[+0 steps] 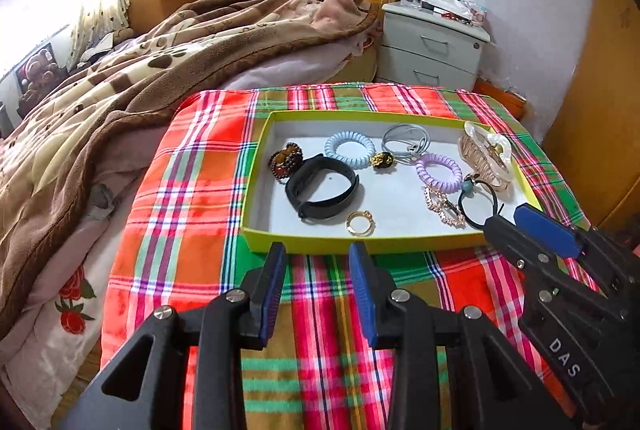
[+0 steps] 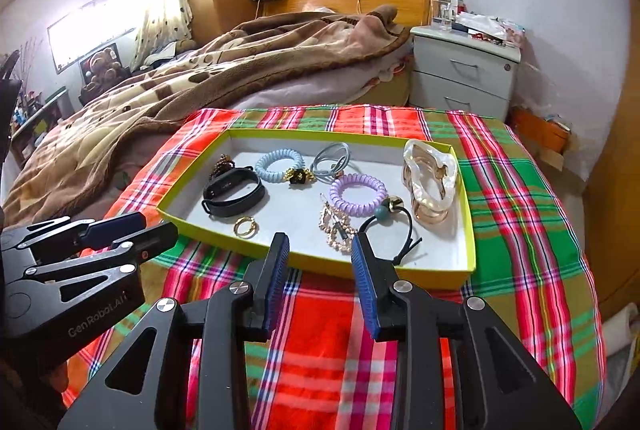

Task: Organize jewelry

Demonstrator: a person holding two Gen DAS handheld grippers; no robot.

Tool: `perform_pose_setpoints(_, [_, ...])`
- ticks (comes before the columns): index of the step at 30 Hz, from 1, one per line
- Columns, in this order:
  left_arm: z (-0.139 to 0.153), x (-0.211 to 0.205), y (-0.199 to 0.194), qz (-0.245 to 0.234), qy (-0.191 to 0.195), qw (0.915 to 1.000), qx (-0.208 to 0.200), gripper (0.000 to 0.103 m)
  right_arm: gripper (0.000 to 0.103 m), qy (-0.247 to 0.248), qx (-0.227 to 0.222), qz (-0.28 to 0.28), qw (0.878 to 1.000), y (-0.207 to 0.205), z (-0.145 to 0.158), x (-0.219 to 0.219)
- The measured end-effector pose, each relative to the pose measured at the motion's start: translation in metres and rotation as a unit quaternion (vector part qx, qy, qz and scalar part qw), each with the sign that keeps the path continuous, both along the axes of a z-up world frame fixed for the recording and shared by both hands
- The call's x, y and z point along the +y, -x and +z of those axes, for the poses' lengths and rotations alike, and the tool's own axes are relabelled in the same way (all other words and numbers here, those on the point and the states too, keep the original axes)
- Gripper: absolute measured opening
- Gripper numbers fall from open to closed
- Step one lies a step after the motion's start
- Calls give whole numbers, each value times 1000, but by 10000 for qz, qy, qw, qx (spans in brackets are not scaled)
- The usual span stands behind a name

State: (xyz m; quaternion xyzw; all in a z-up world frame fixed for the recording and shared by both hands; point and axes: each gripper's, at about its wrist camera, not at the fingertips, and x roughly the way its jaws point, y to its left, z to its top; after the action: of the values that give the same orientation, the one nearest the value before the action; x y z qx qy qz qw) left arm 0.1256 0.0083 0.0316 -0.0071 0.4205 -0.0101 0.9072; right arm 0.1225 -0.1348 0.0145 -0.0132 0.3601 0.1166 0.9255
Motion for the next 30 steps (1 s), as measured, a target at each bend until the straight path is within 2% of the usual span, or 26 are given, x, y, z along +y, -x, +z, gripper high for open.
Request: perform_pose_setpoints(30, [1, 6, 11, 136, 174, 9997, -41, 34, 33, -89, 23, -138, 9999, 12, 0, 2])
